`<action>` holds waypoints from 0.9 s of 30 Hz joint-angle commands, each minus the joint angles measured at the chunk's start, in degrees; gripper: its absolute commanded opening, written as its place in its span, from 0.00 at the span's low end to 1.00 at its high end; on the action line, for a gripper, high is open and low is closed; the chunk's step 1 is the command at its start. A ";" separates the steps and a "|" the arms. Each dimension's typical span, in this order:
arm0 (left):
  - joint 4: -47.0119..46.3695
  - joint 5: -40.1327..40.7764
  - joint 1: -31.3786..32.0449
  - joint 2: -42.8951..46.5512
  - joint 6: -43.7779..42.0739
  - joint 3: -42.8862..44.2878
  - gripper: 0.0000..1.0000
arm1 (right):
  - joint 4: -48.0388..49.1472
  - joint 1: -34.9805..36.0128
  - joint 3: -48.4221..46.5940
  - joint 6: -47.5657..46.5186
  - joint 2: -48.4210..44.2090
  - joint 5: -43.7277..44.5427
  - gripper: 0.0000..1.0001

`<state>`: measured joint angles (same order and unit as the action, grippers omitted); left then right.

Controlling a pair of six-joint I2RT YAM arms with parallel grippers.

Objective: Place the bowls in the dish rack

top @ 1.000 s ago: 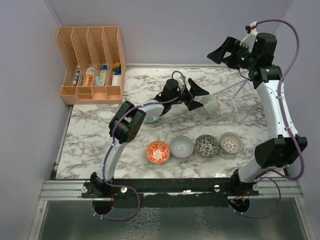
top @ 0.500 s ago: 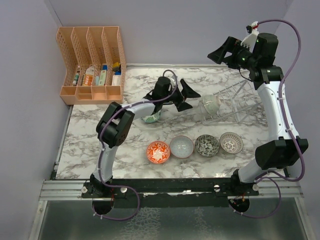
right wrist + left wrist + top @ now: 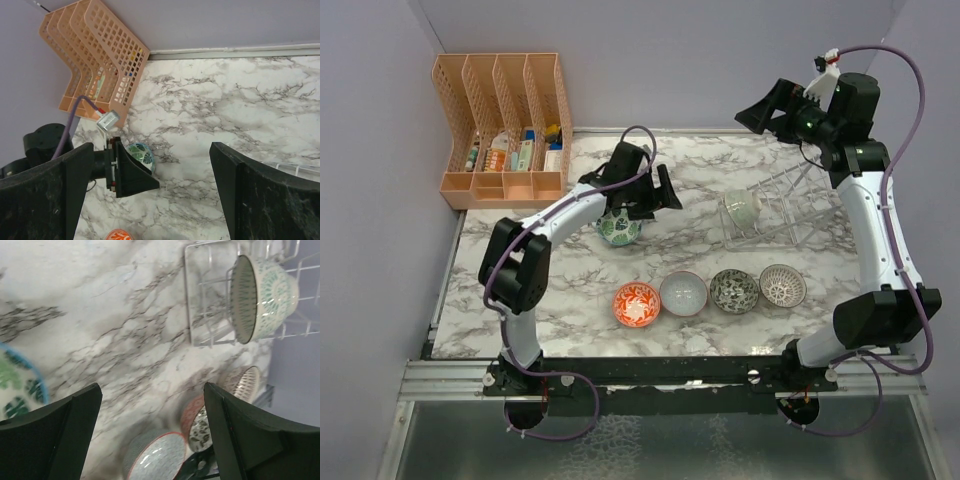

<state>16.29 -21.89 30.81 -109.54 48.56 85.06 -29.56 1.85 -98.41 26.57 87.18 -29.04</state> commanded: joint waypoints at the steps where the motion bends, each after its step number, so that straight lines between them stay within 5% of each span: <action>1: 14.51 13.99 0.16 7.14 -12.72 -1.32 0.85 | 2.56 -0.26 2.35 0.74 -2.41 -2.31 1.00; 12: 16.08 26.33 0.84 8.11 -18.97 -8.61 0.79 | 4.05 -0.26 6.33 1.88 -4.77 -3.70 1.00; 27: 12.43 28.49 1.71 0.46 -24.78 -4.66 0.78 | 4.19 -0.26 7.13 2.09 -6.06 -3.58 1.00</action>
<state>30.65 4.14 32.14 -107.09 26.13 78.89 -26.89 1.87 -91.66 28.27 82.11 -31.29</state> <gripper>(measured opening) 0.784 0.996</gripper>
